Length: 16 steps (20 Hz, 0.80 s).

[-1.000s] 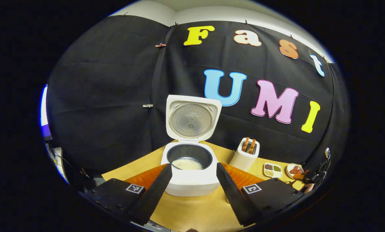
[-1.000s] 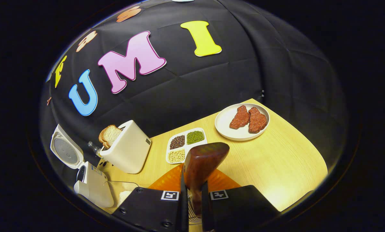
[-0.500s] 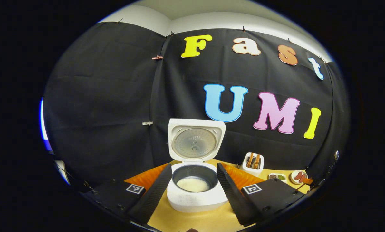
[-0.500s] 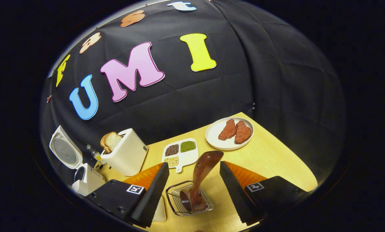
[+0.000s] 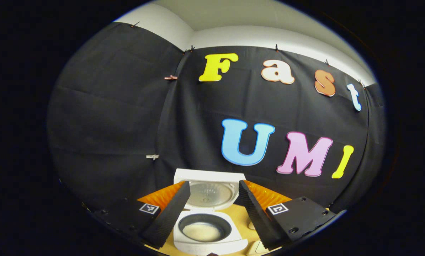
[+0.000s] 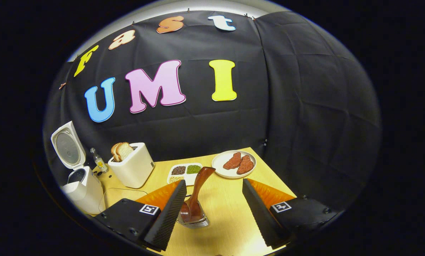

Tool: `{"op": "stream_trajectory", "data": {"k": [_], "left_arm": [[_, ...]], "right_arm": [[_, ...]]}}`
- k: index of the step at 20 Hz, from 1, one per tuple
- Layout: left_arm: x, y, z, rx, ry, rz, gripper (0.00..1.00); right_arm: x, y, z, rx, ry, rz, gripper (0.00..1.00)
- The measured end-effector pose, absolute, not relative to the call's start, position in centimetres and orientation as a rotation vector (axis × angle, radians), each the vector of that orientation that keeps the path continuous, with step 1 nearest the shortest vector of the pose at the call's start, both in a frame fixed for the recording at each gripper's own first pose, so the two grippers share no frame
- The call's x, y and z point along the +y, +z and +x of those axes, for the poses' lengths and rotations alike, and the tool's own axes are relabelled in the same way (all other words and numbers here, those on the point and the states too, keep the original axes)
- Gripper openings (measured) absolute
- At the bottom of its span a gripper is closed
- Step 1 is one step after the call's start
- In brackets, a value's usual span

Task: Close the left gripper, press the button to open the rice cooker; take a wooden spoon from the chopstick holder with the right hand, scoop a spoonful of rice and pour it into the rice cooker, then put the wooden spoon back into the chopstick holder.

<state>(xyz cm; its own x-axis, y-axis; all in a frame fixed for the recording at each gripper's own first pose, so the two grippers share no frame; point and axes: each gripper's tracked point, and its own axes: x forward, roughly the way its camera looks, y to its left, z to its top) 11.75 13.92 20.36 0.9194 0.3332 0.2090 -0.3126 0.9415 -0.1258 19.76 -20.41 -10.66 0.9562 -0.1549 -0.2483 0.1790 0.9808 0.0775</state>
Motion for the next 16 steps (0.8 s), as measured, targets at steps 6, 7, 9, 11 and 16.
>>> {"op": "stream_trajectory", "data": {"k": [6, 7, 9, 11, 16], "left_arm": [[17.6, 27.3, 16.8, -0.305, 0.34, 0.041, 0.94], [18.0, 27.8, 17.8, -0.303, 0.34, 0.058, 0.94], [18.5, 28.2, 20.2, -0.29, 0.315, 0.07, 0.94], [19.2, 28.1, 23.1, -0.27, 0.282, 0.063, 0.93], [21.8, 23.8, 28.5, -0.144, 0.257, -0.038, 0.94]], "right_arm": [[-19.7, -8.1, 15.5, 0.214, -0.179, 0.035, 0.98], [-19.1, -7.9, 14.8, 0.21, -0.179, 0.027, 0.98], [-17.9, -7.5, 13.4, 0.206, -0.18, 0.017, 0.99], [-16.3, -7.4, 12.3, 0.212, -0.177, 0.023, 0.98], [-13.2, -7.3, 11.0, 0.209, -0.181, 0.071, 0.98]]}}
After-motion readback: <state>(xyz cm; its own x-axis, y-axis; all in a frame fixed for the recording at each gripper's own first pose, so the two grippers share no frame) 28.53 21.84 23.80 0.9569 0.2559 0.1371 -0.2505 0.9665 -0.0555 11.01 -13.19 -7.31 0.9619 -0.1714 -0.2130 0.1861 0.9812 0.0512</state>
